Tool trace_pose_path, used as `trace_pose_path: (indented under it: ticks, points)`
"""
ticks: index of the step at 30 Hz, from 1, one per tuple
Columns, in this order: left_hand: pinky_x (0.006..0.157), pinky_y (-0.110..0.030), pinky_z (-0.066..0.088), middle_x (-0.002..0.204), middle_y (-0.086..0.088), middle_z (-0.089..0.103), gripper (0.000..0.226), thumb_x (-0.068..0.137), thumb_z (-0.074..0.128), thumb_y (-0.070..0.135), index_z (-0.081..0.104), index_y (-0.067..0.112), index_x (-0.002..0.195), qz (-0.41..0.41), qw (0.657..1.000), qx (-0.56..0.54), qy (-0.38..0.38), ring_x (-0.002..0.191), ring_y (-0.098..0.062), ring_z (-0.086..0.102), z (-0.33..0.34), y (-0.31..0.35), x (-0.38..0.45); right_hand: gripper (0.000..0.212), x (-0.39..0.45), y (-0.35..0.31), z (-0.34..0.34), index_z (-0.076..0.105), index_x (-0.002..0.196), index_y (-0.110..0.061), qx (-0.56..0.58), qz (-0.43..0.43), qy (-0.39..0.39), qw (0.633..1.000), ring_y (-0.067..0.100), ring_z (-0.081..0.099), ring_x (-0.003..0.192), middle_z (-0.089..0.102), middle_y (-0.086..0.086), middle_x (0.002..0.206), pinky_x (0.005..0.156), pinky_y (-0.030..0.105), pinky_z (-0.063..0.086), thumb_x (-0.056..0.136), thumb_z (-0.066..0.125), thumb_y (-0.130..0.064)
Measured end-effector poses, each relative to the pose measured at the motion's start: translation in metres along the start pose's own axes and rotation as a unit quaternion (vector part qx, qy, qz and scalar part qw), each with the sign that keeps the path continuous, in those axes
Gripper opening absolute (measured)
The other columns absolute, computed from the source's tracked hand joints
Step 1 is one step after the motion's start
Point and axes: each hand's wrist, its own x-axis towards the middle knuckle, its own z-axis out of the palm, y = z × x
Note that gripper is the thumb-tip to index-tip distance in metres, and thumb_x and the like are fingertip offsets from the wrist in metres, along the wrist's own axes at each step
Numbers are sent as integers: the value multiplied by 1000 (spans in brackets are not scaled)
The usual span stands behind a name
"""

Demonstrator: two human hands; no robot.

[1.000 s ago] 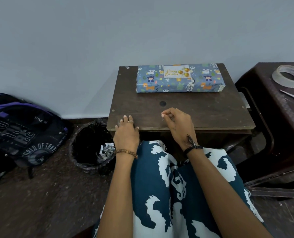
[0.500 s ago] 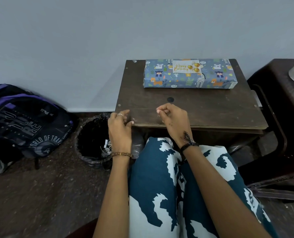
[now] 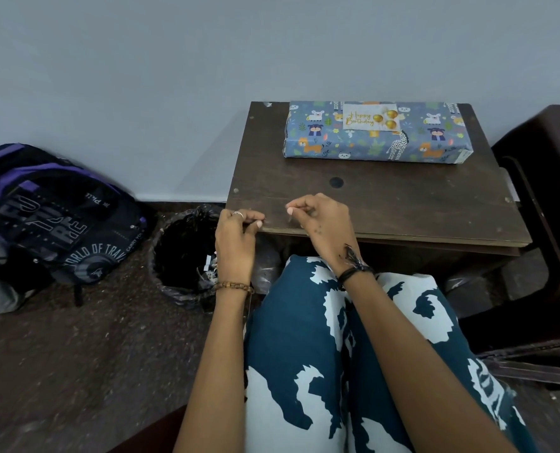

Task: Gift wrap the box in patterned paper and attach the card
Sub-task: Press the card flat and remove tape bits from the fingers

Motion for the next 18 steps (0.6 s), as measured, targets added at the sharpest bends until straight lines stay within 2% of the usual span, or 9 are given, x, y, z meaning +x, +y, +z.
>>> trace_pose_path:
  ticks: [4, 7, 8, 11, 13, 14, 16, 18]
  points:
    - [72, -10, 32, 98, -5, 55, 8, 87, 62, 11, 69, 11, 89, -2, 1000, 10, -12, 85, -9, 51, 1, 2, 2, 14, 1, -1, 4, 74, 93, -21, -19, -12, -27, 999, 7, 60, 76, 58, -8, 83, 67, 20, 45, 88, 61, -24]
    - [75, -21, 42, 97, -2, 55, 6, 86, 61, 14, 66, 16, 83, 8, 1000, 5, -1, 84, -12, 56, 2, 6, 0, 14, 3, -1, 7, 74, 94, -21, -20, -19, -32, 999, 7, 59, 75, 55, -11, 80, 66, 18, 44, 88, 62, -25]
    - [74, -20, 42, 98, -2, 56, 7, 87, 60, 15, 65, 17, 84, 7, 1000, -22, 4, 84, -11, 57, 2, 9, 0, 14, 4, -1, 7, 74, 94, -21, -9, -20, -32, 999, 7, 59, 75, 54, -11, 79, 67, 20, 47, 87, 63, -25]
    - [66, -1, 35, 102, -5, 60, 8, 90, 57, 15, 65, 14, 88, -10, 994, -105, 12, 82, -2, 51, 0, 16, -2, 13, 5, -1, 10, 74, 94, -21, 45, -7, -29, 999, 11, 63, 78, 59, -10, 82, 73, 34, 55, 86, 64, -26]
    - [67, -1, 35, 103, -6, 61, 10, 91, 56, 16, 66, 13, 91, -16, 994, -103, 29, 85, -5, 52, -2, 16, -2, 12, 6, 1, 9, 74, 93, -23, 56, 7, -17, 998, 13, 65, 81, 63, -7, 87, 74, 40, 56, 86, 64, -27]
    - [69, -5, 37, 103, -5, 60, 10, 91, 57, 17, 66, 13, 91, -13, 996, -81, 43, 87, -8, 53, -2, 14, -2, 12, 6, 1, 8, 74, 91, -23, 58, 15, -10, 998, 14, 65, 81, 64, -6, 88, 75, 42, 56, 86, 64, -27]
    - [77, -25, 45, 103, -4, 58, 12, 90, 58, 20, 68, 14, 92, 4, 998, -1, 66, 94, -16, 55, -2, 7, -1, 11, 8, 2, 4, 74, 90, -23, 59, 23, 3, 998, 16, 66, 80, 66, -3, 89, 74, 44, 56, 86, 64, -26]
    - [76, -38, 48, 100, -3, 57, 13, 88, 61, 22, 71, 16, 93, 17, 996, 71, 59, 97, -21, 55, -1, 2, 0, 11, 8, 2, 2, 74, 90, -22, 57, 25, 7, 998, 16, 66, 80, 66, -3, 89, 74, 43, 55, 86, 64, -25]
